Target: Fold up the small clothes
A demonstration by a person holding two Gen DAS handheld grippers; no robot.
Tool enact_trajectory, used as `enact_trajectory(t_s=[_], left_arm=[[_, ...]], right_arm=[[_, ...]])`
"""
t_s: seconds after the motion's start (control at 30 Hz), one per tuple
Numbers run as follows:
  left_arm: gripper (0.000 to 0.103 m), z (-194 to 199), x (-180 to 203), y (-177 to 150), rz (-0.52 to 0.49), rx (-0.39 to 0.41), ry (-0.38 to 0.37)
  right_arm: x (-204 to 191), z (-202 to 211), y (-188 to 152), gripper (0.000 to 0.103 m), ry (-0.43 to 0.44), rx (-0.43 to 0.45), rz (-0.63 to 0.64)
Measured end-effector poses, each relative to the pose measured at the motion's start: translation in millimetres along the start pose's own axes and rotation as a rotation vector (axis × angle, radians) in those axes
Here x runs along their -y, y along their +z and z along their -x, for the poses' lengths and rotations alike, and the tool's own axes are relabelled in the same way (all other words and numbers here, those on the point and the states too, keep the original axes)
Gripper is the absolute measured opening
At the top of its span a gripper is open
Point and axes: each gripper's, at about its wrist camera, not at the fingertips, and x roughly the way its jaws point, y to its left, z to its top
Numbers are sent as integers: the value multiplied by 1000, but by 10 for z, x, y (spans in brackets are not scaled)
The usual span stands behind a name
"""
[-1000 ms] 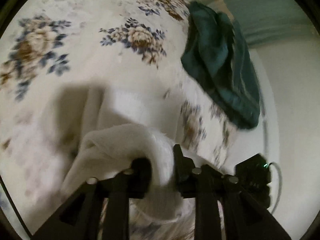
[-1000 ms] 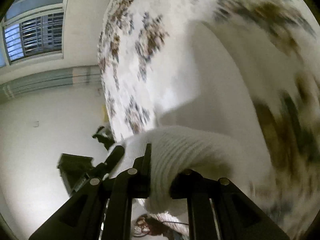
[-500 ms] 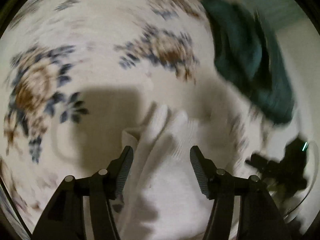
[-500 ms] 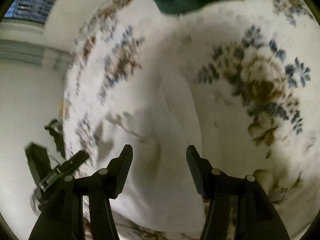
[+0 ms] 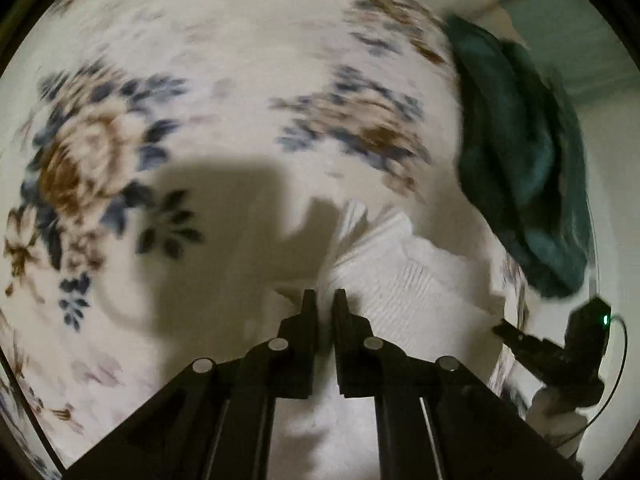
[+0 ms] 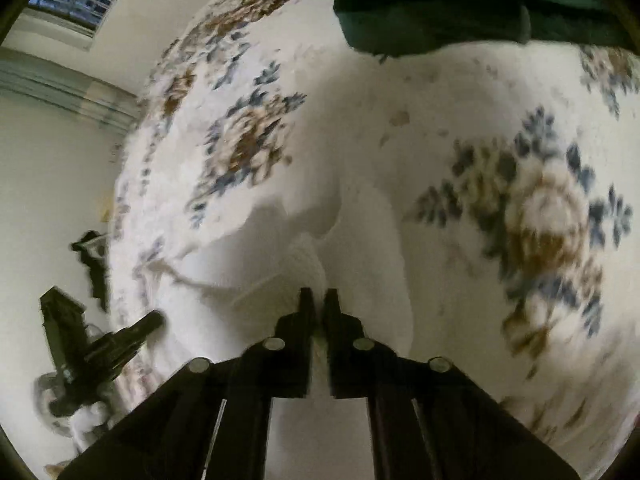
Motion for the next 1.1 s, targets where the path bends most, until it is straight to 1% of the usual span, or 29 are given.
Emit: enact_trajectory(t_s=[0.03,0.07,0.13,0.17,0.2,0.23,0.27,0.3,0.33,0.37,0.43,0.47,0.5,0.53,0.57,0.6,0.63,0.67,0.73,0.77,0.8,0.83,0.9,0.97,1.03,1.07,1.1], left_arm=[[4,-76,-86,53,11,-5,19],[4,-180,-182,100,28,-32,30],[4,-275,-318,122,97,-67,-17],[6,-292,-347,125,114,-88,-40],[6,-284,-328,118,111,-99,-40],[11,-261,-296,108,95,-103,-48],[27,-231,-234,80,63,-101,-64],[41,-205,-149,59,22,-98,-66],[64,-211,-80,40,-6,-101,-54],[65,-238,-45,47,-19,-103,-54],[65,-364,62,53,-63,-125,-22],[63,-411,103,59,-94,-127,-1],[61,-467,190,49,-140,-122,17],[17,-503,251,43,-168,-125,15],[7,-546,310,38,-187,-140,28],[7,-534,362,37,-197,-128,33],[6,-454,401,41,-202,-92,24],[6,-423,398,60,-191,-74,23],[6,-252,295,122,-120,-35,-16],[6,-200,238,150,-90,-20,-30],[6,-162,133,200,-53,-14,-55],[6,-179,61,239,-29,-16,-58],[6,-332,-121,309,25,-60,-60],[6,-483,-209,320,42,-101,-50],[7,-602,-248,313,58,-143,-66],[11,-622,-252,303,67,-157,-76],[11,-612,-258,285,84,-169,-106]], right_arm=[[24,-71,45,5,-20,-14,-3],[64,-235,118,5,-30,-64,-13],[105,-354,157,7,-25,-100,-30],[100,-383,165,7,-20,-116,-20],[91,-390,151,11,-20,-137,-6],[95,-373,127,21,-16,-146,-2],[117,-348,95,30,1,-148,-10],[166,-319,52,47,28,-150,-35],[187,-305,26,54,45,-151,-48],[222,-316,-9,55,72,-162,-65],[269,-399,-47,55,83,-202,-90],[282,-447,-72,55,85,-221,-103],[267,-478,-67,51,84,-232,-103],[237,-487,-70,30,77,-234,-95],[197,-465,-72,18,67,-219,-81],[146,-430,-62,11,54,-206,-62],[101,-378,-42,8,45,-191,-49],[74,-303,-13,7,43,-163,-48],[51,-147,64,5,48,-110,-56],[62,-70,153,5,38,-66,-58],[78,-48,215,5,32,-45,-61],[103,-68,288,5,28,-38,-65],[138,-215,400,5,1,-53,-60],[144,-401,423,5,-44,-93,-40],[143,-556,387,5,-90,-127,-26],[147,-606,365,5,-74,-150,-28],[163,-631,349,6,-56,-167,-37]])
